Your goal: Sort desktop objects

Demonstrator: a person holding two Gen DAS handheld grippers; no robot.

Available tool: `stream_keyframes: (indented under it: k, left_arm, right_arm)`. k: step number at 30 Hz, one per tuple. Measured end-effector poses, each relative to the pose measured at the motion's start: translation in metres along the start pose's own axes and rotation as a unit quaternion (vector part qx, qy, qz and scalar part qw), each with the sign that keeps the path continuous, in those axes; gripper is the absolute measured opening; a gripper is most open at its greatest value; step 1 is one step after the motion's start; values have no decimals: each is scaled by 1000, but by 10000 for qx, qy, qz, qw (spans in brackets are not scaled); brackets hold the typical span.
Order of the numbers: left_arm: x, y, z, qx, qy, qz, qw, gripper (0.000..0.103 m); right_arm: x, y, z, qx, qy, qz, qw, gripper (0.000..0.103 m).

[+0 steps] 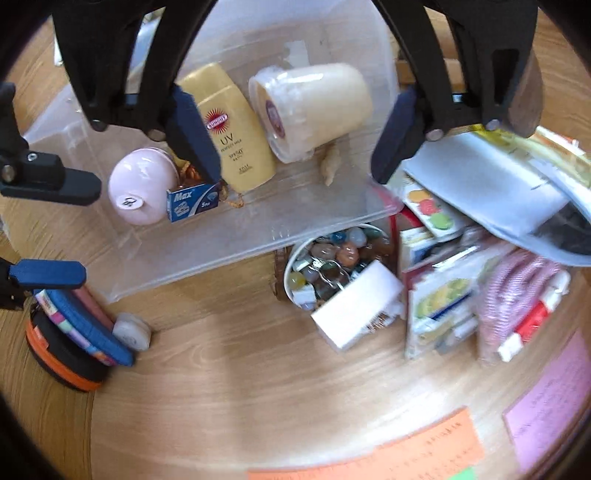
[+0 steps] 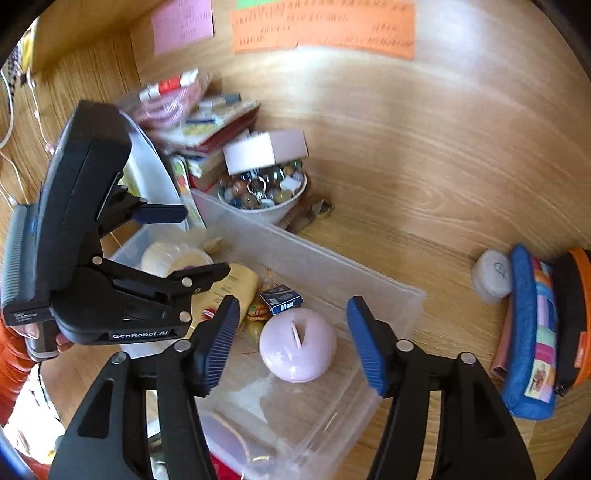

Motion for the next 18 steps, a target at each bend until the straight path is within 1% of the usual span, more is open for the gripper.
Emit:
stream_keyframes:
  k: [1,4,6,10,18]
  left_arm:
    - [0,-2,-8,-1,60,-31,10000,91]
    - [1,-7,-27,34,177,-139,9997,92]
    - [1,-8,-39,19,220,-213,9995,93]
    - [-3,-10,-62,111,342,-286,9989,98]
    - [-23,-11,-102,219,534,-369,9977,99]
  right_arm:
    - [-1,-1,-12,61,74,59,9999,64]
    - [-1,-3,-26,88,178,140,9997,71]
    - [0,-5,-32,138,231,200,9994,73]
    - [-4,-12,-47,221,318,275,9989,75]
    - [-18,-29,-87,248,593,215,9977,76]
Point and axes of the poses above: each gripper's, at about its wrist camera, not at the fingertips, and z roughly the way its jaws point, y to its right, x to its top, the point moved 8 cm from there along z, roughly the way its jaws point, and after that the axes turned 8 degrees about z, right-handed, at the moved point
